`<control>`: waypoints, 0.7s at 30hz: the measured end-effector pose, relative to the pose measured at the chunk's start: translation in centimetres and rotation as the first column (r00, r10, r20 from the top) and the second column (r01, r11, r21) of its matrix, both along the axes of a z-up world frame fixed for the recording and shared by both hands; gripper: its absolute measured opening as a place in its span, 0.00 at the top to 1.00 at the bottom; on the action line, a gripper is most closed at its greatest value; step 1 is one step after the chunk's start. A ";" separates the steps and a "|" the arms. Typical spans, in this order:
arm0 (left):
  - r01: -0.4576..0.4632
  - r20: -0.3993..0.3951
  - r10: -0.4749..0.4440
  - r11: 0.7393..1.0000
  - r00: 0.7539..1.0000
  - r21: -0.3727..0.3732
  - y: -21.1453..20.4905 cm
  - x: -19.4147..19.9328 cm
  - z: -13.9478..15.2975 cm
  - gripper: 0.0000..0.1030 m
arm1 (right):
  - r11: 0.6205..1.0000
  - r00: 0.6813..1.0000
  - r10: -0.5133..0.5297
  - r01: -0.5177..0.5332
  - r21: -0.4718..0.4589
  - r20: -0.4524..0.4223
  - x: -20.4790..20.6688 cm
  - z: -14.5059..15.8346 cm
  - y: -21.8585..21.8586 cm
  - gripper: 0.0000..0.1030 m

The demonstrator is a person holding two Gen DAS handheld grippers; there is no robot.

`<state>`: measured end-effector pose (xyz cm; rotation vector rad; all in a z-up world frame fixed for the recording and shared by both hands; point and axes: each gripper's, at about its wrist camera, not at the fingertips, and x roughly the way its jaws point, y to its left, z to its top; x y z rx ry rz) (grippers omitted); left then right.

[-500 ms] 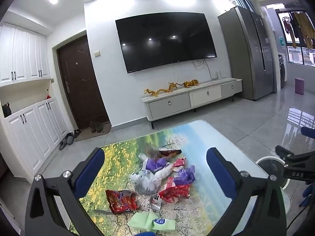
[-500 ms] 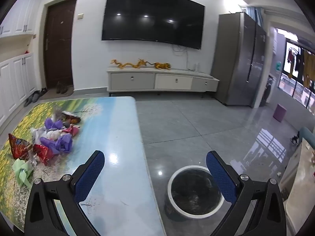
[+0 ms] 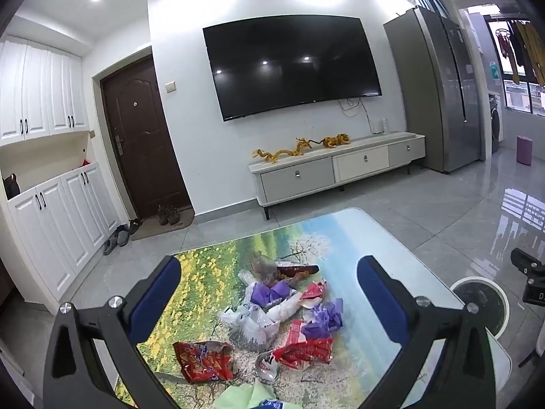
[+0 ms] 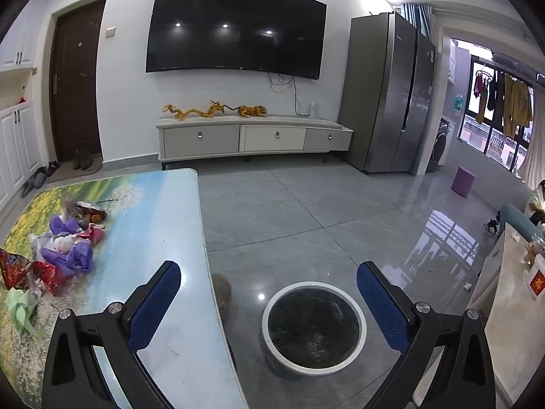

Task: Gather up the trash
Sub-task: 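Move both tools toward the trash pile on the table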

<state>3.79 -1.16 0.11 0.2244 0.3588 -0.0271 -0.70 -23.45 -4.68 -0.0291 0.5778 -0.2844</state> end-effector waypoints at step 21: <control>-0.007 -0.065 0.006 1.000 0.998 -0.018 -1.0 5.9 -1.1 0.00 | 0.999 0.999 0.038 -0.038 -0.005 -0.030 5.3 -0.4 -1.0 0.00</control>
